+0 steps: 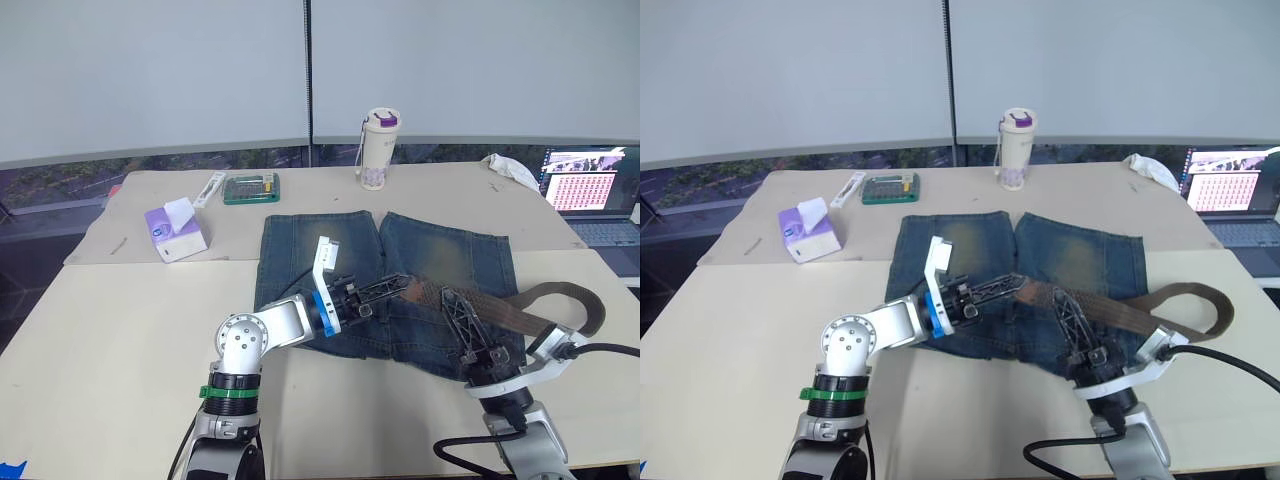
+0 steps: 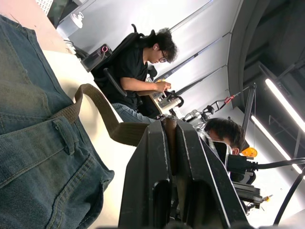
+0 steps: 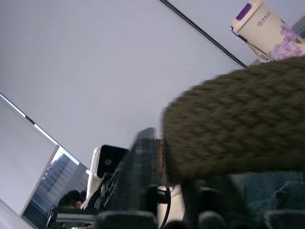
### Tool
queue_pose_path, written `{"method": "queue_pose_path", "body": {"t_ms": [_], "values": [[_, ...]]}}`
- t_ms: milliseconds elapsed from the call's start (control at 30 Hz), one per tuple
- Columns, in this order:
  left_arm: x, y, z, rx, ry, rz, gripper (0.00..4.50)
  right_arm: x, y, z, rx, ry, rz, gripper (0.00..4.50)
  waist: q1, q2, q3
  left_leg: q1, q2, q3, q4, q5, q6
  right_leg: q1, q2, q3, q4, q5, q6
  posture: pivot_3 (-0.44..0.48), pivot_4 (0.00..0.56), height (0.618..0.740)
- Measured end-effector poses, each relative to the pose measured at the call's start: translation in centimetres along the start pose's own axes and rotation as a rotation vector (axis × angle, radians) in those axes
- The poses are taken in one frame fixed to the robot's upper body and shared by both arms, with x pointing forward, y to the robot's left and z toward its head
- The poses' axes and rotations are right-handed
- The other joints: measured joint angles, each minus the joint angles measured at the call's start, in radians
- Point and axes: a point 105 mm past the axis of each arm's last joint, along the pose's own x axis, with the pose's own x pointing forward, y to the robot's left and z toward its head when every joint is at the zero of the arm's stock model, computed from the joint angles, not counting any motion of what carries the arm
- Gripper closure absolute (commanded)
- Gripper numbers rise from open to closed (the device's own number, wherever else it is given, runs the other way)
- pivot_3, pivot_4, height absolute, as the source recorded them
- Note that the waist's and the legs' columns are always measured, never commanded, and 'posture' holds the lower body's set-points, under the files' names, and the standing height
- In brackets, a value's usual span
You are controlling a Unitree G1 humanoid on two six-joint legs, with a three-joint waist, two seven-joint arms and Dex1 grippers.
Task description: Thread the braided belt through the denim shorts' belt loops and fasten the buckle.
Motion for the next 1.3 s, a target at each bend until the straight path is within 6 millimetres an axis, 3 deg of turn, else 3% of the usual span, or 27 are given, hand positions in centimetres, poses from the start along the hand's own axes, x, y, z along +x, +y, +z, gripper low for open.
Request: {"method": "queue_pose_path", "body": {"t_ms": [33, 233, 333, 467, 633, 833, 1167, 1300], "values": [[0.0, 0.0, 0.0, 0.001, 0.001, -0.001, 4.5, 0.0, -0.1, 0.0, -0.002, 0.002, -0.005, 4.42, 0.0, 0.0, 0.0, 0.0, 0.0, 0.0, 0.0, 0.0, 0.0, 0.0, 0.0, 0.0, 0.0, 0.0, 0.0, 0.0, 0.15, 0.74], [-0.7, 0.2, -0.6, 0.063, 0.053, 0.0, 2.43, -0.6, -1.4, 0.8, -0.079, 0.062, -0.089, 4.5, -0.002, 0.0, 0.0, 0.0, -0.001, 0.001, 0.0, 0.0, 0.0, 0.0, 0.0, 0.001, 0.0, 0.0, 0.0, 0.0, 0.15, 0.74], [-1.4, 1.0, -0.2, 0.226, 0.081, 0.056, 1.42, -1.4, -3.2, 2.0, -0.133, 0.122, -0.175, 4.5, -0.001, -0.001, 0.001, 0.0, -0.003, 0.001, 0.0, 0.0, 0.0, 0.0, 0.0, 0.001, 0.0, 0.0, 0.0, 0.0, 0.15, 0.74], [-3.2, 2.5, 0.0, 0.615, 0.206, 0.096, 0.05, -3.5, -7.3, 4.8, -0.233, 0.204, -0.357, 4.5, 0.0, 0.0, 0.002, 0.0, -0.004, 0.003, -0.002, -0.001, 0.001, 0.0, -0.001, 0.003, -0.002, 0.0, -0.001, 0.0, 0.15, 0.74], [-3.4, 2.2, -0.8, 0.861, 0.299, -0.005, 0.02, -5.2, -10.7, 7.8, -0.293, 0.244, -0.504, 4.5, 0.006, 0.0, 0.002, -0.002, -0.004, 0.004, -0.001, -0.002, 0.005, 0.001, -0.003, 0.004, -0.003, 0.0, -0.001, 0.0, 0.15, 0.74], [-3.7, 1.7, -1.9, 0.935, 0.357, -0.096, 0.02, -5.5, -12.9, 11.0, -0.376, 0.247, -0.58, 4.5, -0.002, 0.0, 0.003, -0.002, -0.001, 0.006, -0.001, -0.002, 0.007, 0.002, -0.002, 0.005, -0.002, -0.001, 0.0, 0.0, 0.15, 0.74], [-3.8, 1.8, -2.1, 0.933, 0.363, -0.103, 0.02, -3.2, -12.5, 10.9, -0.361, 0.264, -0.491, 4.5, -0.002, 0.0, 0.003, -0.001, -0.001, 0.006, 0.0, -0.002, 0.007, 0.002, -0.002, 0.005, -0.001, -0.001, 0.0, 0.0, 0.15, 0.74], [-3.9, 1.8, -2.1, 0.928, 0.359, -0.099, 0.02, -3.2, -12.5, 10.5, -0.352, 0.285, -0.483, 4.5, -0.001, 0.0, 0.003, -0.001, -0.001, 0.005, 0.0, -0.003, 0.007, 0.002, -0.002, 0.005, -0.001, -0.001, 0.0, 0.0, 0.15, 0.74]]}}
